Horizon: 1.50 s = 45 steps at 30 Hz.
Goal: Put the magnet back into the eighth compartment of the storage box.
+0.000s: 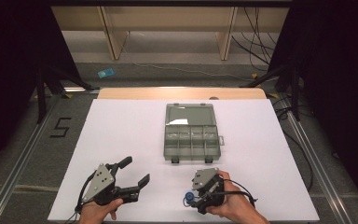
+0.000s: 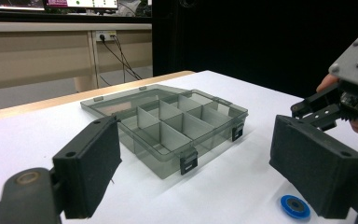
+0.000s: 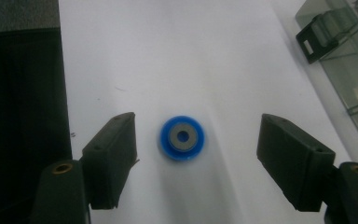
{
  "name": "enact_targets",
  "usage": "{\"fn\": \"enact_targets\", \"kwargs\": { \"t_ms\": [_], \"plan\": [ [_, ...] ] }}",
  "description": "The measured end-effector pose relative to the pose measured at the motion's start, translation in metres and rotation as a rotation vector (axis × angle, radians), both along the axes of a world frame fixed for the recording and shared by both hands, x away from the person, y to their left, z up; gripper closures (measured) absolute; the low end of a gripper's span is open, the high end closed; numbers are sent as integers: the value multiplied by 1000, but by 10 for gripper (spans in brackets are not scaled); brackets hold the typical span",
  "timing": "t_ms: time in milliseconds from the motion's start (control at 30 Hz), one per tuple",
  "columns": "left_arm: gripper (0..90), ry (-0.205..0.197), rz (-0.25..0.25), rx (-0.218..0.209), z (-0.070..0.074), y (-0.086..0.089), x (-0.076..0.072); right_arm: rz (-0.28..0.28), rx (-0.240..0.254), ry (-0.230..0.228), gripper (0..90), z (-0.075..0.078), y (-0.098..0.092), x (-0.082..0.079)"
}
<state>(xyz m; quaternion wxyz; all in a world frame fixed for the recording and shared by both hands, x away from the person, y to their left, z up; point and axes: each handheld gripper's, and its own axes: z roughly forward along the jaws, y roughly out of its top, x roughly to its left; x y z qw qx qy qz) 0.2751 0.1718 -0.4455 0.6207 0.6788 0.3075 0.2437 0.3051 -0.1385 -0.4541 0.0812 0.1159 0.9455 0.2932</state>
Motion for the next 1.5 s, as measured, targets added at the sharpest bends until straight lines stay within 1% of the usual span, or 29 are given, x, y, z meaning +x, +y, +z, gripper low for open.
{"fn": "enact_targets", "kwargs": {
  "t_ms": [100,267,300,433,500,567,600,667,833,867,900,933,1000,1033,1067,1100,1133,1167,1200,1233,1300,1333,1367,1500],
  "plan": [
    [158,1,0,-2,0,0,0,16,-34,11,348,-3,4,1],
    [158,1,-1,-1,0,0,0,27,-84,45,396,-7,9,4],
    [158,-1,-1,2,0,0,0,25,-90,46,403,-8,9,4],
    [158,0,-3,4,0,0,0,39,-112,73,440,-7,12,7],
    [158,3,-1,-2,0,0,0,37,-114,78,446,-7,13,8],
    [158,1,-1,0,0,0,0,51,-128,83,475,-7,15,10],
    [158,2,-2,0,0,0,0,51,-128,83,475,-7,15,10],
    [158,3,-2,0,0,0,0,56,-148,99,496,-7,18,11],
    [158,2,-2,-2,0,0,0,61,-160,99,516,-8,22,13],
    [158,2,-2,-2,0,0,0,62,-173,109,524,-7,23,13],
    [158,2,-2,-2,0,0,0,62,-169,106,532,-8,23,13],
    [158,3,-3,-2,0,0,0,61,-178,112,537,-9,24,14],
    [158,3,-3,-2,0,0,0,71,-189,112,557,-10,25,15],
    [158,3,-2,-2,0,0,0,78,-199,121,564,-10,26,15],
    [158,3,-3,-2,0,0,0,67,-203,116,572,-10,27,15],
    [158,3,-2,-2,0,0,0,72,-199,121,590,-10,27,15],
    [158,3,-2,-2,0,0,0,81,-206,122,609,-10,27,15],
    [158,-6,-12,-9,0,0,1,88,-209,122,615,-10,28,15],
    [158,-6,-12,-9,0,0,1,86,-215,126,620,-9,29,14],
    [158,3,-2,-1,0,0,0,86,-216,128,622,-9,29,14],
    [158,-6,-12,-12,0,0,0,93,-215,126,626,-9,29,16],
    [158,0,-3,3,1,0,0,89,-218,123,626,-9,29,15],
    [158,0,-3,1,0,0,0,89,-220,117,627,-8,29,15],
    [158,1,-2,-2,1,1,0,91,-202,100,627,-3,28,15]
  ]
}}
